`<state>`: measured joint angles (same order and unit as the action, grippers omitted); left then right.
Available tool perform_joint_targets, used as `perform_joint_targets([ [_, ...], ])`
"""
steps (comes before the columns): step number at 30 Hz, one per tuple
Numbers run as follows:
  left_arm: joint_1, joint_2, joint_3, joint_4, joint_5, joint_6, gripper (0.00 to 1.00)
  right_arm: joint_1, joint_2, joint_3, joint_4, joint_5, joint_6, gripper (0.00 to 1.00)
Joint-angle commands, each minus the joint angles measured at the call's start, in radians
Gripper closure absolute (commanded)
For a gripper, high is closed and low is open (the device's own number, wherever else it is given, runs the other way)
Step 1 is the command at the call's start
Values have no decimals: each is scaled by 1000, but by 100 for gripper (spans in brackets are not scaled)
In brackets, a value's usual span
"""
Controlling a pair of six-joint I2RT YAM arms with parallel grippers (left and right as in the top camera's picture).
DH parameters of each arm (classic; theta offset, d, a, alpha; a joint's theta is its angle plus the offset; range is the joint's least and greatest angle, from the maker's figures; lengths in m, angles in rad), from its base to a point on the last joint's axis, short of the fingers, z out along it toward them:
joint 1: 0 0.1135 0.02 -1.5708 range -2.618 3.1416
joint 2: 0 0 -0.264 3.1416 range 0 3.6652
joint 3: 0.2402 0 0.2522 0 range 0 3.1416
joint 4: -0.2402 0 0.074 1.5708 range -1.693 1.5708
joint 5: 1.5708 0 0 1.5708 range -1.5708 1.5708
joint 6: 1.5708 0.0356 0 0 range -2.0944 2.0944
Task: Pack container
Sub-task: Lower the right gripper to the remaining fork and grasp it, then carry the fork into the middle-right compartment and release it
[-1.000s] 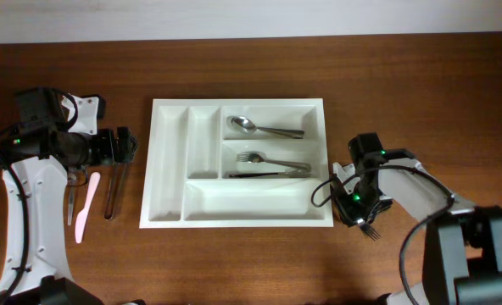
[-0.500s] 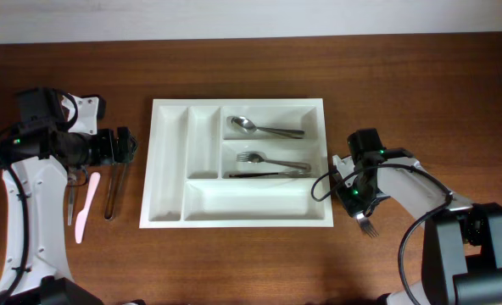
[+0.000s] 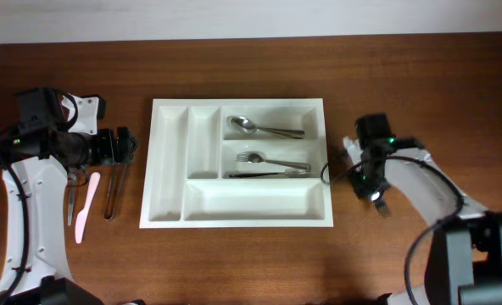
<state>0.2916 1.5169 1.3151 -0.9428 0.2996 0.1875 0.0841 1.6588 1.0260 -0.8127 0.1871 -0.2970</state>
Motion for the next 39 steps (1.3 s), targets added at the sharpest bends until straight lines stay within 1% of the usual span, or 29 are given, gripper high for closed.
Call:
perform_joint_targets([
  [1, 5, -2, 18, -1, 11, 16, 1, 27, -79, 139, -37, 18, -2, 96],
  [5, 5, -2, 18, -1, 11, 16, 1, 103, -95, 267, -83, 0, -5, 96],
  [7, 5, -2, 18, -1, 11, 16, 1, 152, -95, 322, -102, -26, -34, 96],
  [10, 5, -2, 18, -1, 11, 16, 1, 236, -95, 352, -104, -121, -157, 96],
  [12, 5, -2, 18, -1, 11, 16, 1, 319, -82, 349, -105, -183, -307, 96],
  [15, 5, -2, 18, -1, 11, 16, 1, 387, -46, 347, -108, -185, -471, 96],
  [19, 5, -2, 18, -1, 11, 16, 1, 427, 26, 347, -100, -184, -640, 96],
  [23, 5, -2, 18, -1, 11, 16, 1, 425, 107, 347, -71, -183, -701, 96],
  [29, 5, -2, 18, -1, 11, 16, 1, 426, 215, 347, 23, -179, -701, 96],
  [30, 5, -2, 18, -1, 11, 16, 1, 426, 220, 347, 39, -176, -701, 93],
  [32, 5, -2, 18, -1, 11, 16, 1, 426, 221, 348, 73, -173, -680, 57],
  [33, 5, -2, 18, -1, 11, 16, 1, 426, 216, 352, 90, -162, -649, 52],
  [35, 5, -2, 18, -2, 11, 16, 1, 426, 208, 369, 106, -113, -580, 47],
  [37, 5, -2, 18, -1, 11, 16, 1, 426, 192, 405, 101, -54, -499, 34],
  [39, 5, -2, 18, -1, 11, 16, 1, 426, 172, 459, 66, -13, -430, 33],
])
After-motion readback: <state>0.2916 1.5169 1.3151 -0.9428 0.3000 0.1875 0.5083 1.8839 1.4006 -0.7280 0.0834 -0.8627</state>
